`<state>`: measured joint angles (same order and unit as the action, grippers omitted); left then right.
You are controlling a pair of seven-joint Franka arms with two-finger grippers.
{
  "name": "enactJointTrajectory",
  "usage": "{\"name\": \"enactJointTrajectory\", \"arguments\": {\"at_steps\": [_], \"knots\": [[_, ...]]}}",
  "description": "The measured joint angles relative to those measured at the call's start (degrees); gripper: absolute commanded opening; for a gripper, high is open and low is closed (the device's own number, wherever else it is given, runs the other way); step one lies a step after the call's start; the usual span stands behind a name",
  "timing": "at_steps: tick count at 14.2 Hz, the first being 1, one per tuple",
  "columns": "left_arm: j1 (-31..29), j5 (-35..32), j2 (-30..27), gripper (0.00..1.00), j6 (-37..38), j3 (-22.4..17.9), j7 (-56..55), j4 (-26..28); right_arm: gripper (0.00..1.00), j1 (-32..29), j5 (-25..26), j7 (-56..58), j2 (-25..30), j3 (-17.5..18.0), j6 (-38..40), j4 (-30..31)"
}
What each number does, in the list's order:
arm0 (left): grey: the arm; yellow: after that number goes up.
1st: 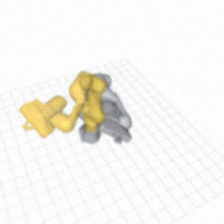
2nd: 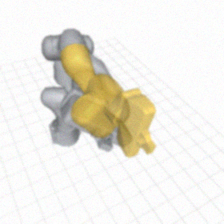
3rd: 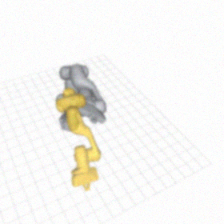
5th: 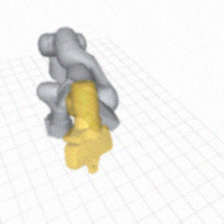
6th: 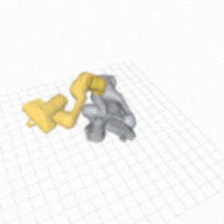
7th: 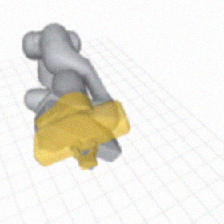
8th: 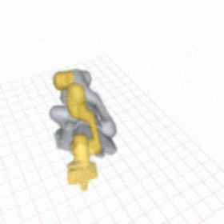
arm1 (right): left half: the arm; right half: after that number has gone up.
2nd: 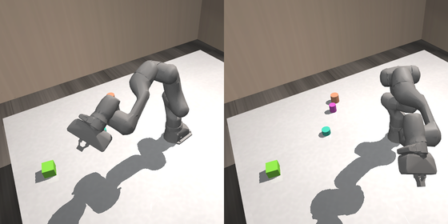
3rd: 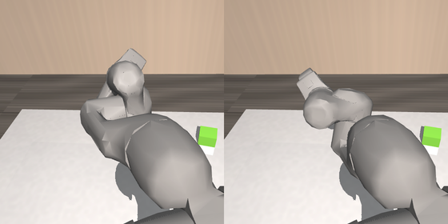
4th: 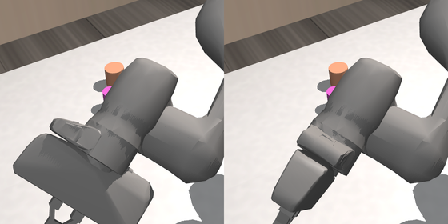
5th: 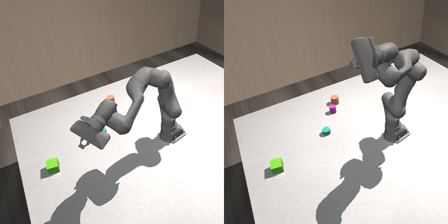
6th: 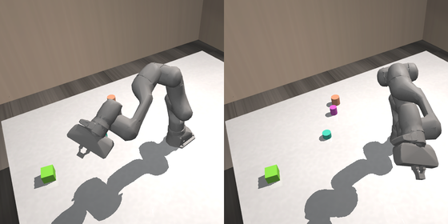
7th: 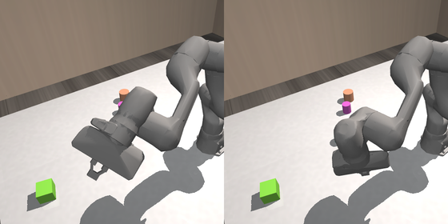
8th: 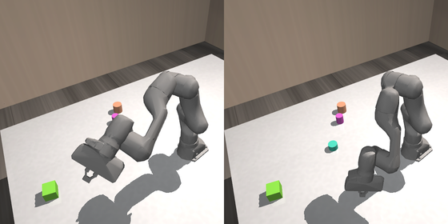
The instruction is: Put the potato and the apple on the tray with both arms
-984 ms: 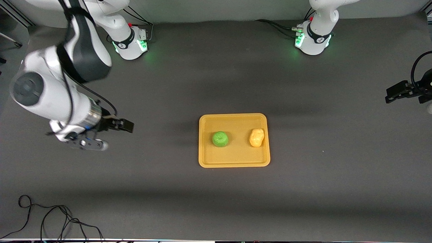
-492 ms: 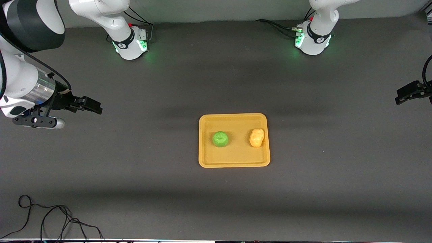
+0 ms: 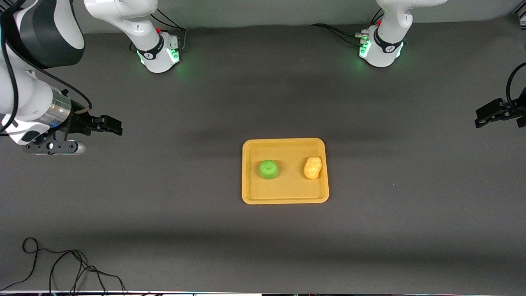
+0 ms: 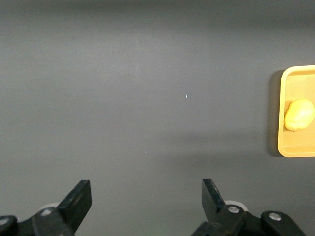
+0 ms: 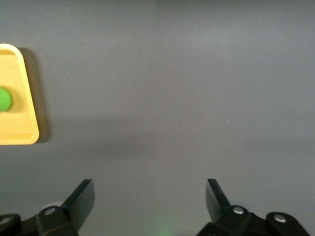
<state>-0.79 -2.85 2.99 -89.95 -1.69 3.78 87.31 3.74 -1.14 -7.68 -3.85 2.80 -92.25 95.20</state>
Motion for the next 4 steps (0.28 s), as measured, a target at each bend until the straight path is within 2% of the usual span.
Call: {"name": "enactJointTrajectory", "arguments": {"at_steps": [2,4], "knots": [[0.06,0.07,0.00,1.00,0.03,-0.02,-0.42,0.01,1.00,-1.25,0.00,1.79,0.50,0.24,0.00,0.21],[0.42,0.31,0.00,1.00,0.06,0.03,-2.01,0.02,1.00,-3.69,0.00,2.33,0.87,1.97,0.00,0.22]]}}
